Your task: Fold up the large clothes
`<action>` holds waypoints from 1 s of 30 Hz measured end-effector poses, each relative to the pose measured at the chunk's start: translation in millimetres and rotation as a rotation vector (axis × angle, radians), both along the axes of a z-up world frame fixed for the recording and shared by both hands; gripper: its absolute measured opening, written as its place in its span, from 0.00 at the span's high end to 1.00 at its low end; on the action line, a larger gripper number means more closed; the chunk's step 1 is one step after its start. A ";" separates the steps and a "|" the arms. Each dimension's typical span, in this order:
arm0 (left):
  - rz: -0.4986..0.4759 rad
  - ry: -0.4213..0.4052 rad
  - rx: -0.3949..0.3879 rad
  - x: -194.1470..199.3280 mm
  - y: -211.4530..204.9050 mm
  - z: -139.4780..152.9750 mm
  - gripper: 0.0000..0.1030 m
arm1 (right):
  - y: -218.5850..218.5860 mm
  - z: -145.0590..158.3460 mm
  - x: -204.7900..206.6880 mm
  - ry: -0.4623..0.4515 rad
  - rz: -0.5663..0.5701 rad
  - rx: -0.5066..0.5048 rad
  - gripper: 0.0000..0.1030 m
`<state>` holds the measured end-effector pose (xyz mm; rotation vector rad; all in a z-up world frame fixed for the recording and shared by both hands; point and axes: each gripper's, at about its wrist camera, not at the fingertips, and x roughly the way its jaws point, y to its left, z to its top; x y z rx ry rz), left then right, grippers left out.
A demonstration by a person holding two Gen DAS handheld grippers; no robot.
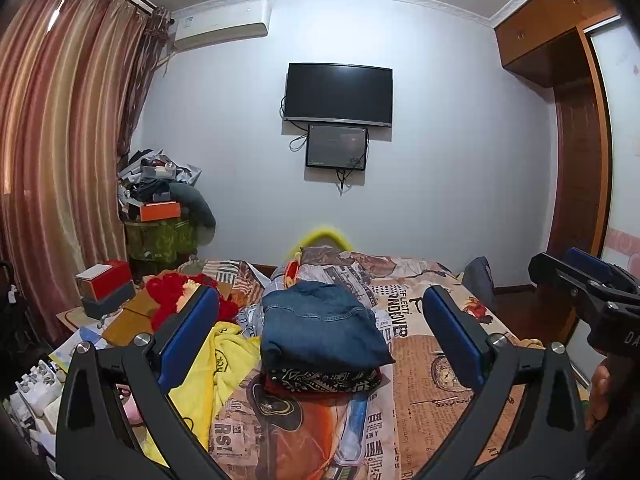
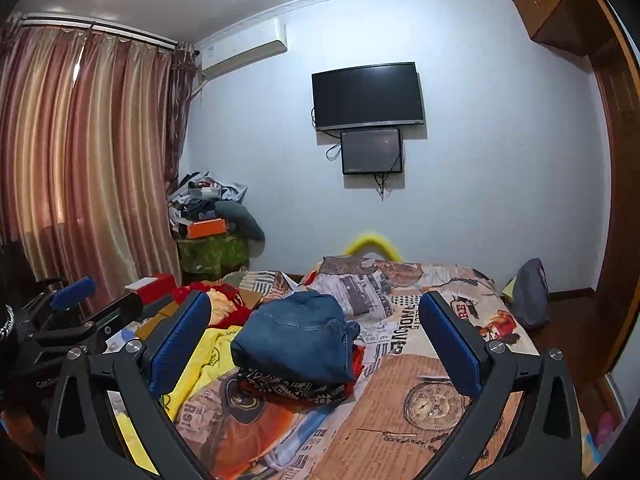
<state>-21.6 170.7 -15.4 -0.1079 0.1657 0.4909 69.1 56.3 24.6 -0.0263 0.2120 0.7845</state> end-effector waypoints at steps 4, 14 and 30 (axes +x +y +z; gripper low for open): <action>0.000 -0.001 -0.001 0.7 0.9 0.7 0.01 | 0.0 1.6 -2.0 0.000 -0.001 0.006 0.00; 0.005 0.005 -0.005 0.9 -0.9 0.7 0.01 | -0.5 2.8 -4.2 0.009 0.002 0.005 0.00; -0.006 0.022 -0.023 7.0 -9.2 -2.1 0.01 | 2.5 3.1 -5.0 0.028 -0.006 0.007 0.00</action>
